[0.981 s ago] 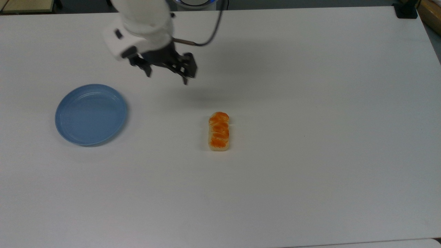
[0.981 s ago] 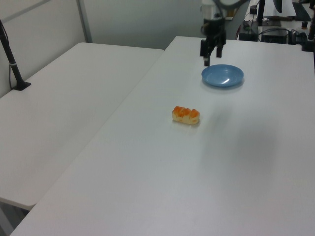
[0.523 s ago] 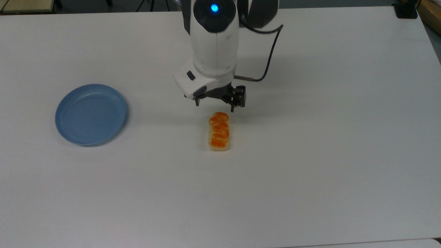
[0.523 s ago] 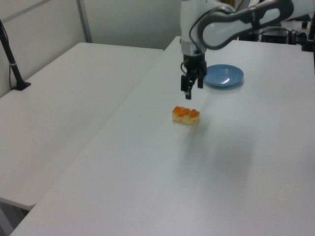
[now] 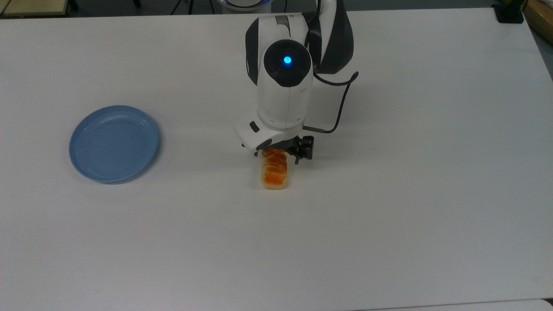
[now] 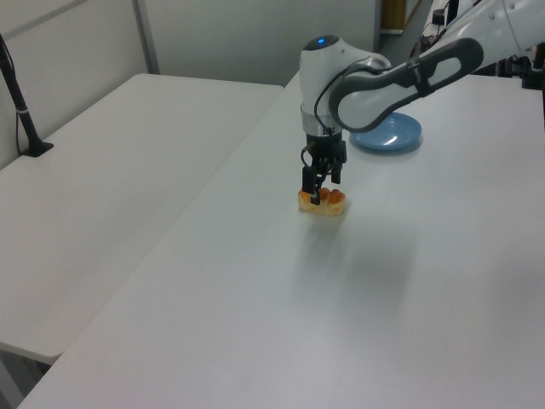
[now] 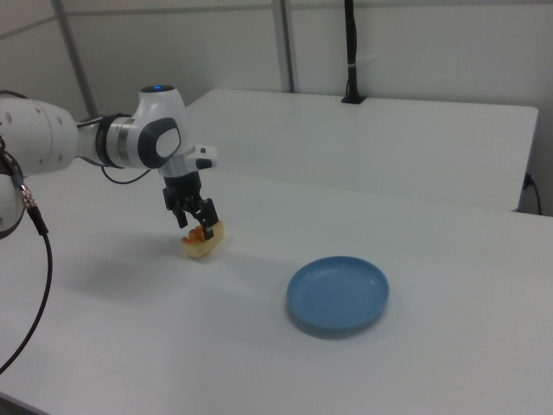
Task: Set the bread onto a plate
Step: 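Close the gripper on the bread roll and lift it, then carry the held bread roll over the light blue plate and lower it, then open the gripper to release the bread roll onto the plate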
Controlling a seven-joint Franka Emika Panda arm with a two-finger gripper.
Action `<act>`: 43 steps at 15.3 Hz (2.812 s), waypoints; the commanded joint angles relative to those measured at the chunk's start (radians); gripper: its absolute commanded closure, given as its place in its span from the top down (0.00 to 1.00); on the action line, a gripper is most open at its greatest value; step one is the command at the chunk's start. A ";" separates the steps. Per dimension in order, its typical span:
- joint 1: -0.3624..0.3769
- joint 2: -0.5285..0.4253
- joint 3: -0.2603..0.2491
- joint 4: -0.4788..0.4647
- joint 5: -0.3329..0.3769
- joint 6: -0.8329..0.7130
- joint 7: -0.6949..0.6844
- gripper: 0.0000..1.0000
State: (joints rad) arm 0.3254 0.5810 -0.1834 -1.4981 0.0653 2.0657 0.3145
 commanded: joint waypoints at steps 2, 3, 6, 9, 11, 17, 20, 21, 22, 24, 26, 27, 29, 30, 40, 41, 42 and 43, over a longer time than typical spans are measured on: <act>0.050 0.066 -0.016 0.012 -0.073 0.087 0.135 0.86; 0.047 0.063 -0.016 0.013 -0.075 0.085 0.130 0.73; 0.034 -0.010 -0.018 0.007 -0.061 0.039 0.056 0.39; -0.023 -0.122 -0.019 0.015 -0.016 -0.152 -0.047 0.38; -0.049 -0.182 -0.033 0.015 -0.009 -0.258 -0.113 0.38; -0.303 -0.228 -0.036 0.095 -0.024 -0.388 -0.326 0.39; -0.402 -0.210 -0.065 0.088 -0.025 -0.278 -0.416 0.42; -0.414 -0.187 -0.074 0.085 -0.025 -0.230 -0.417 0.43; -0.427 -0.164 -0.074 0.084 -0.025 -0.190 -0.416 0.43; -0.445 -0.098 -0.074 0.076 -0.029 -0.136 -0.414 0.43; -0.451 -0.054 -0.074 0.073 -0.045 -0.087 -0.407 0.43; -0.460 -0.040 -0.074 0.064 -0.047 -0.069 -0.407 0.43; -0.460 -0.017 -0.074 0.056 -0.048 -0.041 -0.405 0.48; -0.460 -0.012 -0.074 0.047 -0.048 -0.036 -0.403 0.55; -0.448 -0.076 -0.070 0.047 -0.047 -0.146 -0.402 1.00; -0.442 -0.120 -0.064 0.047 -0.044 -0.198 -0.402 1.00; -0.421 -0.166 -0.062 0.045 -0.041 -0.257 -0.399 1.00; -0.387 -0.206 -0.062 0.045 -0.041 -0.319 -0.378 1.00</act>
State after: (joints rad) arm -0.1327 0.5433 -0.2453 -1.4110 0.0276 1.9096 -0.0936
